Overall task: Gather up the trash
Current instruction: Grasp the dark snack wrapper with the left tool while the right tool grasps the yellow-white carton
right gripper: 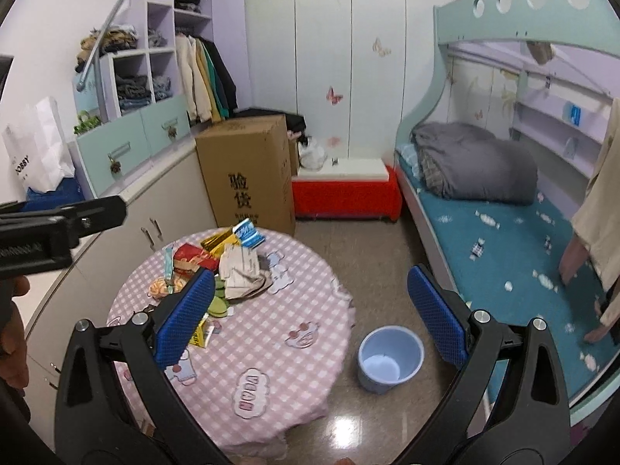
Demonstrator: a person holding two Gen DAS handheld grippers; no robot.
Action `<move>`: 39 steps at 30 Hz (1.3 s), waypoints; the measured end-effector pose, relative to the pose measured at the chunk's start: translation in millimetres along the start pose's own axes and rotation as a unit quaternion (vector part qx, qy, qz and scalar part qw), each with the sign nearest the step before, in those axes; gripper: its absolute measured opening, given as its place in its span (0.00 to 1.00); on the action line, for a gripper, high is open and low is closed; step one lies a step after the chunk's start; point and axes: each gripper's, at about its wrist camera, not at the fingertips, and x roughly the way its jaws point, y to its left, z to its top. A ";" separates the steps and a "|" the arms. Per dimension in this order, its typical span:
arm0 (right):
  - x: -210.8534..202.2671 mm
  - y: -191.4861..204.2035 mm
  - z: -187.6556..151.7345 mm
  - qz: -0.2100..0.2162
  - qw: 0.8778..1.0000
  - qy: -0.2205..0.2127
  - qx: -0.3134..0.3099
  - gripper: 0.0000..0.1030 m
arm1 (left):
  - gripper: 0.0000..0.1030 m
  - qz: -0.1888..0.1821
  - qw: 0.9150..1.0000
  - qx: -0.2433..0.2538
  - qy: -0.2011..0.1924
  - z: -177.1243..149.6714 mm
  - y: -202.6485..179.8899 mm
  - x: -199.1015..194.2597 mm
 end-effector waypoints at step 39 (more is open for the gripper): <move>269.8 201.5 -123.6 0.093 0.967 0.238 0.015 0.94 | 0.25 0.017 0.963 -0.011 0.270 -159.7 236.1 286.6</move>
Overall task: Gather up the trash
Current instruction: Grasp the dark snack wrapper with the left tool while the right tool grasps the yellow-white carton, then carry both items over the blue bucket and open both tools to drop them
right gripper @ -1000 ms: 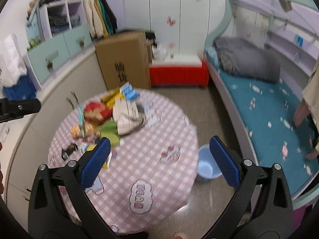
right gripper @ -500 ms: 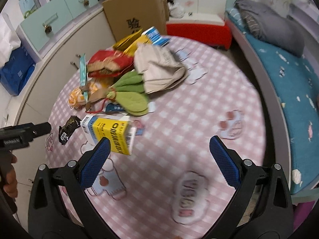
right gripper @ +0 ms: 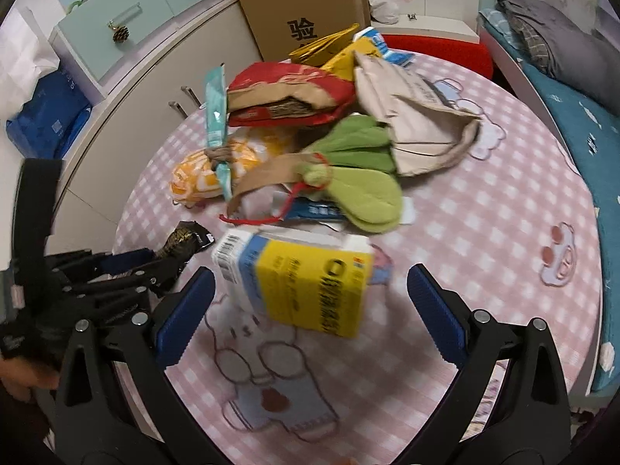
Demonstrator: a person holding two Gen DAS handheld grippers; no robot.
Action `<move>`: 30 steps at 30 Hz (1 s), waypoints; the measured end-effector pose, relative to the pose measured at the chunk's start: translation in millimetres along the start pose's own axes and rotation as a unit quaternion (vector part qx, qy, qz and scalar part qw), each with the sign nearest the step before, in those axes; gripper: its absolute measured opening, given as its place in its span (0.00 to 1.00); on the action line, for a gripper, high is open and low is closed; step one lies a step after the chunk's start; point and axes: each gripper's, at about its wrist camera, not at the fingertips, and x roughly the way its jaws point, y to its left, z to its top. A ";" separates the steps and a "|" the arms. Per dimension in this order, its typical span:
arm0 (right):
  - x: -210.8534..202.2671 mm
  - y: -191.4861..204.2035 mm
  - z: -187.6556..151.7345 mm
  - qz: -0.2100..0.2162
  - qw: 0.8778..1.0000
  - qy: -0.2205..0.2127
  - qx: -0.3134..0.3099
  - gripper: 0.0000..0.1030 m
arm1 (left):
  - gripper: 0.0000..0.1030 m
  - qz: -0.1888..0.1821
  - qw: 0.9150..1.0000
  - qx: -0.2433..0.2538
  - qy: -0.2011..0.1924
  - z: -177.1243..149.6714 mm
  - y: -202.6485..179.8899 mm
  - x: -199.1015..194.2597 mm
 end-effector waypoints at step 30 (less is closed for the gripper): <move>-108.5 -184.5 24.5 -0.043 0.988 -0.043 0.145 0.87 | 0.15 -0.097 0.988 0.058 -0.102 39.8 -183.2 -121.2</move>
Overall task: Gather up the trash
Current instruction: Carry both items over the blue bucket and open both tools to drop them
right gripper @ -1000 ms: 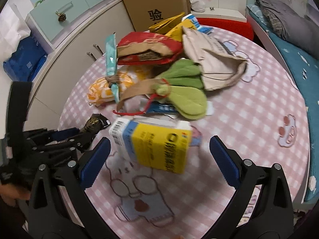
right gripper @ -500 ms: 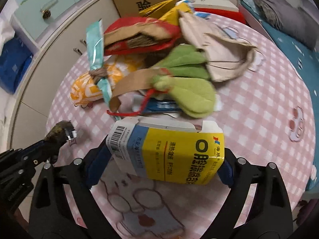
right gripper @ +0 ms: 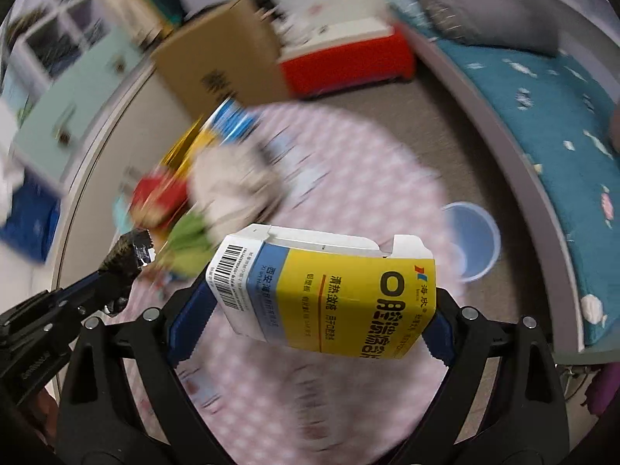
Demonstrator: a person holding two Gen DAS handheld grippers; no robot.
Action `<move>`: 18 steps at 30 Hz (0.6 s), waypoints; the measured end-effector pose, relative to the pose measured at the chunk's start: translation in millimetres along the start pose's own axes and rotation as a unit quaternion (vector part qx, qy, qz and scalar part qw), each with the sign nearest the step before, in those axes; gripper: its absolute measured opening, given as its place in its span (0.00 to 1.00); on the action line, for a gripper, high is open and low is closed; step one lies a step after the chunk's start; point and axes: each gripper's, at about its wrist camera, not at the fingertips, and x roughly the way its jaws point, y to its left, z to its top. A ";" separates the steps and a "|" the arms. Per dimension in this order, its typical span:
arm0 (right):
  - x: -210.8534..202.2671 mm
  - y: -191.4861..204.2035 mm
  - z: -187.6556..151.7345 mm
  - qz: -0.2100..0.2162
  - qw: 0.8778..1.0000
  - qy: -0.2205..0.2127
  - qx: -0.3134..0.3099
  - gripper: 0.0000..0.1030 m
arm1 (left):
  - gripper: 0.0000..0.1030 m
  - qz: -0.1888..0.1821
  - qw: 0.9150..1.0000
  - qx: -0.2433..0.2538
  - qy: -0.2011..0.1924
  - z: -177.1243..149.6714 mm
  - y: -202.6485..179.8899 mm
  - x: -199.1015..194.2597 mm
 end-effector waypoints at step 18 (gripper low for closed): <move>56.5 -265.3 133.6 -0.051 0.996 0.032 0.069 0.94 | 0.14 -0.032 0.997 0.047 0.044 134.9 -237.1 154.5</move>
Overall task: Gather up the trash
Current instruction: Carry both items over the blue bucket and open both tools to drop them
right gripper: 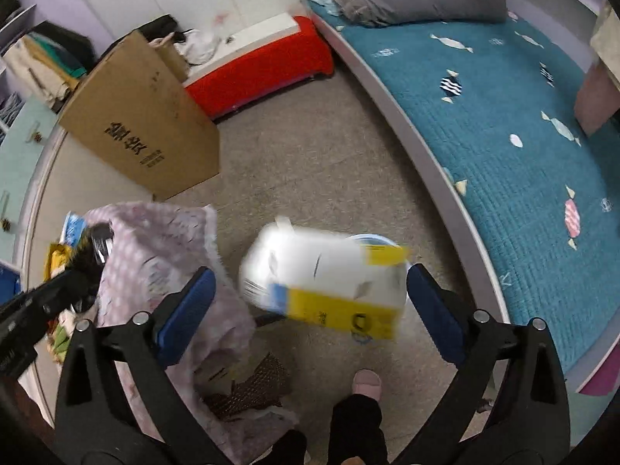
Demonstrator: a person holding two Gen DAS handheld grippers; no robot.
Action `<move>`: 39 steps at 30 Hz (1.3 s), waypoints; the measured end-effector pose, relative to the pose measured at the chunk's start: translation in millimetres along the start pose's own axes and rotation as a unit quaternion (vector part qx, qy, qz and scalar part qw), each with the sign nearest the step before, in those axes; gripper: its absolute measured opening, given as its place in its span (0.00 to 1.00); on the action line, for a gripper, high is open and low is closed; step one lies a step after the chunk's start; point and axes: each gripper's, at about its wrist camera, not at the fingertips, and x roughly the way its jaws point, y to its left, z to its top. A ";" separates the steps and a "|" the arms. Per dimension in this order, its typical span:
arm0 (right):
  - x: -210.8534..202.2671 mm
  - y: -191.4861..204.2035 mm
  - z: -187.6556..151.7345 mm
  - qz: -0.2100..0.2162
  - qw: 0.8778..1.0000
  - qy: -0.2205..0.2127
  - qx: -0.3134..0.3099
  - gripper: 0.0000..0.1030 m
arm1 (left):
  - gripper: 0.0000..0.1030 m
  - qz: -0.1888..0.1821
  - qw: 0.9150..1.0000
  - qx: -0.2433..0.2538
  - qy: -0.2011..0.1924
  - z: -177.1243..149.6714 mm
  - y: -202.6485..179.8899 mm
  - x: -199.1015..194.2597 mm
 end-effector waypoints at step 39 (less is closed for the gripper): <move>-66.8 -46.6 22.5 -0.020 0.996 -0.080 0.026 0.94 | 0.65 -0.011 0.999 0.042 0.029 37.4 -72.9 18.6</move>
